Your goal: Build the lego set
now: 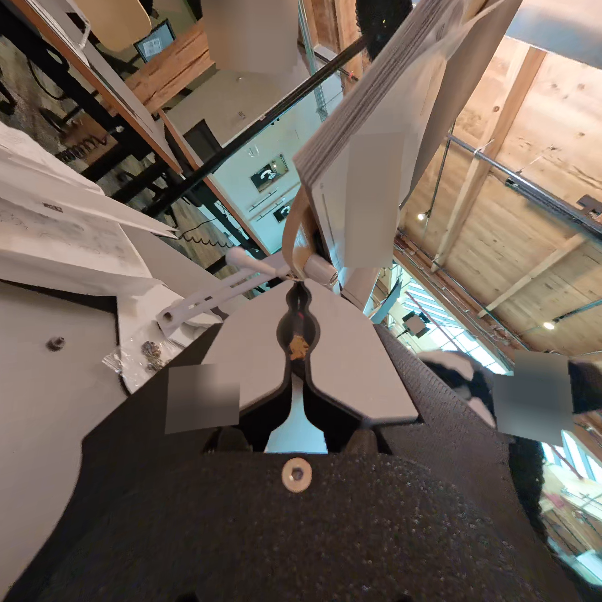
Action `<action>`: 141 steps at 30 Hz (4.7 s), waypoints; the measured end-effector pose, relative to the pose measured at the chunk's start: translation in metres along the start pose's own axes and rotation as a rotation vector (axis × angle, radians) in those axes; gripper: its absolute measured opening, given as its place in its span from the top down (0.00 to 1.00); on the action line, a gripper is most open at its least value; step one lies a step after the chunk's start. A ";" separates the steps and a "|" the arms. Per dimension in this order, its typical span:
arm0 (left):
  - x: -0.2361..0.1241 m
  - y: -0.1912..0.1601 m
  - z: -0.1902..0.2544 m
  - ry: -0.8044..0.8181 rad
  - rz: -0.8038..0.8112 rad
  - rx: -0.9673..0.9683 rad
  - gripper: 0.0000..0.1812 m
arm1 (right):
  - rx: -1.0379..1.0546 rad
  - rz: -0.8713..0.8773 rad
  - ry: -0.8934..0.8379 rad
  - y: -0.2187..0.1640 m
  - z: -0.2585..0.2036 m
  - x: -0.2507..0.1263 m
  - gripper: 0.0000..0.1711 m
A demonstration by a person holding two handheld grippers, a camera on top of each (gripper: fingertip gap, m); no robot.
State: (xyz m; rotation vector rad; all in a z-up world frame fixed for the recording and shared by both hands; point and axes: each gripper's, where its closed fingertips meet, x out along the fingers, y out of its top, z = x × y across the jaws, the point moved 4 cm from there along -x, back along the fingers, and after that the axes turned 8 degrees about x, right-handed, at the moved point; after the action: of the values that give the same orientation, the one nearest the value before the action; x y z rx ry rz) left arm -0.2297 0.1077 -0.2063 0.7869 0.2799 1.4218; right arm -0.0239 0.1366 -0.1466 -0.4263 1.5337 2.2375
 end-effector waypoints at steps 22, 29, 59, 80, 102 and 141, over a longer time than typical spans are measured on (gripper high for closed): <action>-0.017 0.054 0.018 0.079 0.110 0.358 1.00 | -0.653 0.159 -0.318 0.176 0.041 0.154 0.81; -0.020 0.058 0.016 0.087 0.121 0.355 1.00 | -0.658 0.207 -0.338 0.175 0.043 0.149 1.00; 0.002 0.008 0.055 -0.079 -0.087 0.593 0.99 | -0.310 0.065 -0.457 0.008 0.173 -0.055 0.99; 0.005 -0.005 0.048 -0.066 -0.137 0.606 0.99 | -0.108 0.136 -0.659 -0.023 0.199 -0.110 0.94; 0.006 -0.010 0.039 -0.041 -0.172 0.648 0.99 | 0.068 0.133 -0.472 -0.060 0.140 0.006 0.95; 0.074 0.010 0.050 0.284 -0.356 1.062 1.00 | -0.074 0.112 -0.443 0.025 0.088 0.051 0.96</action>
State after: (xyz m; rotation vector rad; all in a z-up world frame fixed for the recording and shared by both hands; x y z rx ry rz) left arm -0.1939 0.1618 -0.1435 1.2878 1.3943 0.9762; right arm -0.0828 0.2187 -0.1186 0.1362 1.2689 2.2789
